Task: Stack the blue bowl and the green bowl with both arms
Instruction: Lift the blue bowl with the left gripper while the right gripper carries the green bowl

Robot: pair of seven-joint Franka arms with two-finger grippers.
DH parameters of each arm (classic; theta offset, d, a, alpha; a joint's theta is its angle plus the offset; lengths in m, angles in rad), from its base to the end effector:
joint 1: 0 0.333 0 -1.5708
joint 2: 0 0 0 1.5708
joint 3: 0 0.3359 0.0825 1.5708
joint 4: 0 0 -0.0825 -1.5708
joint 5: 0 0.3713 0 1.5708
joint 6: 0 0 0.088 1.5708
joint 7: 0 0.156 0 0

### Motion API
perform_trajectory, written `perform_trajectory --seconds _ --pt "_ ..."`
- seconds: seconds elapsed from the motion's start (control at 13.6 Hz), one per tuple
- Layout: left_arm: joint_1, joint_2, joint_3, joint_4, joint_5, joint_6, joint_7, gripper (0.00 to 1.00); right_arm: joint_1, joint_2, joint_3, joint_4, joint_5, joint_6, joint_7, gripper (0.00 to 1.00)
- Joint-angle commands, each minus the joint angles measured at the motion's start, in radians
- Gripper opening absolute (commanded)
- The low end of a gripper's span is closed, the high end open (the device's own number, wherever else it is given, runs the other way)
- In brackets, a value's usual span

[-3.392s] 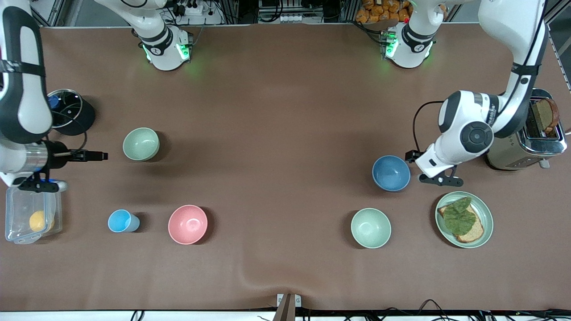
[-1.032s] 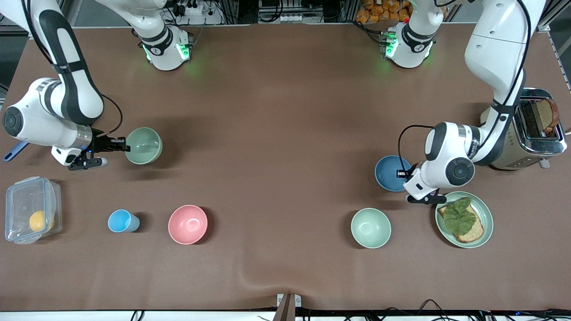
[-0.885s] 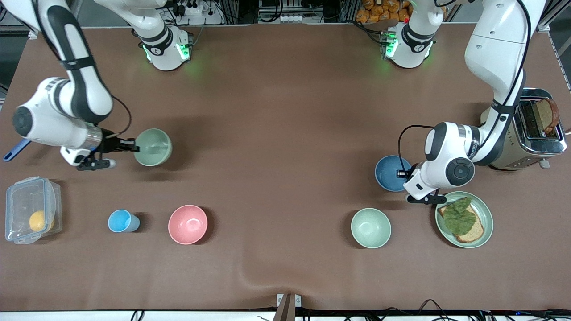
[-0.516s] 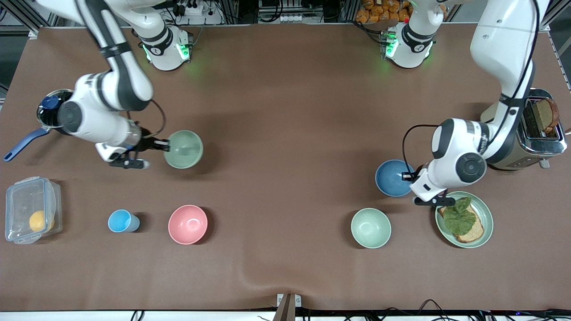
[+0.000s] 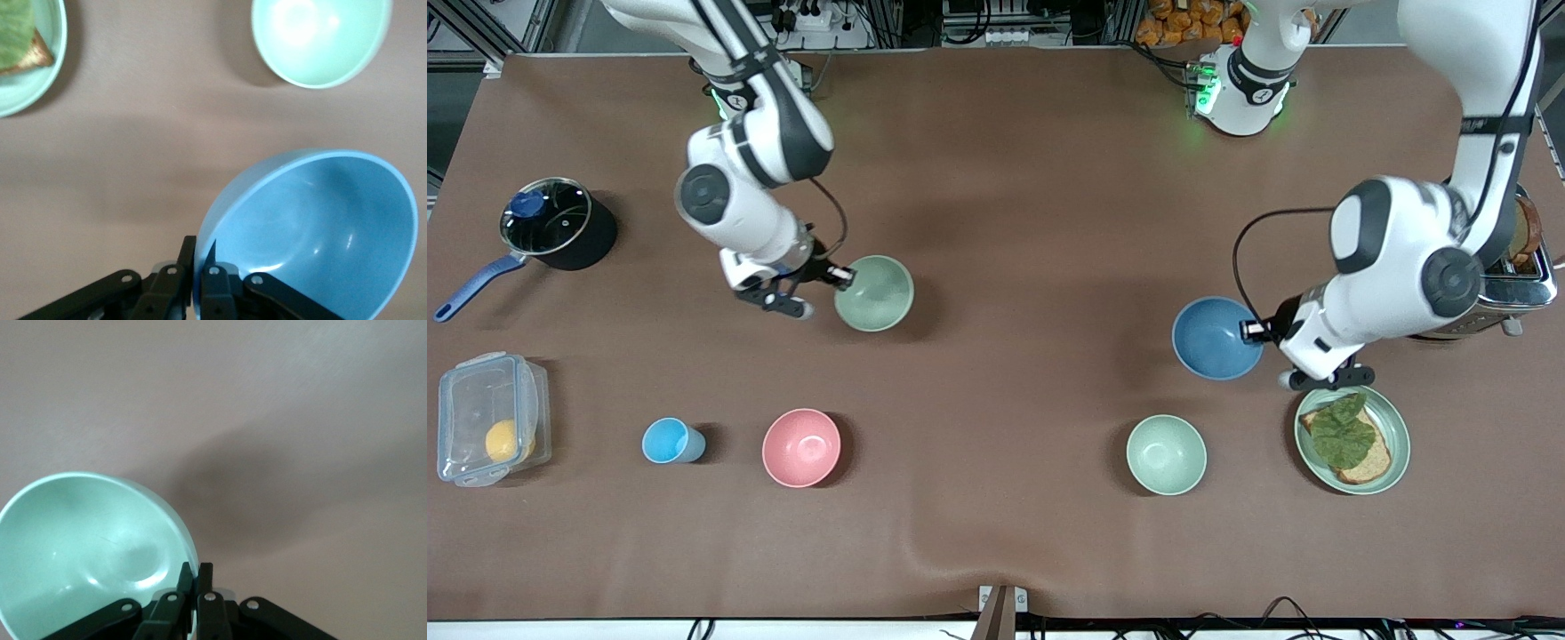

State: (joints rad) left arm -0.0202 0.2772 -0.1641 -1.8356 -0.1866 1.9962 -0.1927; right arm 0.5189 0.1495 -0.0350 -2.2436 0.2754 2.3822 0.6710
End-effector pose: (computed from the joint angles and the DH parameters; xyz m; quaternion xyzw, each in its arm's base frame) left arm 0.5892 -0.1252 0.3520 0.9916 0.0491 -0.0755 0.0924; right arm 0.4656 0.2581 0.2811 -0.9771 0.1920 0.0542 0.0738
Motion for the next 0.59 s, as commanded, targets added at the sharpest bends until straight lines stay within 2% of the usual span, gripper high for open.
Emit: perform_trajectory --seconds 0.0,0.15,0.29,0.37,0.52 --pt "-0.001 -0.072 -0.055 -0.022 -0.040 -0.028 -0.117 0.00 0.133 0.045 -0.010 -0.005 0.018 0.105 0.186 0.00" --pt "-0.007 -0.078 -0.098 -0.020 -0.039 -0.027 -0.213 0.00 0.215 0.108 -0.011 -0.004 0.018 0.210 0.296 0.00" --pt "-0.006 -0.127 -0.138 -0.051 -0.034 -0.021 -0.232 0.00 0.272 0.183 -0.010 -0.004 0.018 0.332 0.381 0.00" --pt "-0.009 -0.133 -0.156 -0.059 -0.033 -0.017 -0.257 0.00 0.315 0.208 -0.011 -0.001 0.016 0.371 0.424 0.00" --pt "-0.012 -0.133 -0.198 -0.047 -0.024 -0.027 -0.342 0.00 0.326 0.222 -0.010 0.005 0.018 0.379 0.447 0.00"
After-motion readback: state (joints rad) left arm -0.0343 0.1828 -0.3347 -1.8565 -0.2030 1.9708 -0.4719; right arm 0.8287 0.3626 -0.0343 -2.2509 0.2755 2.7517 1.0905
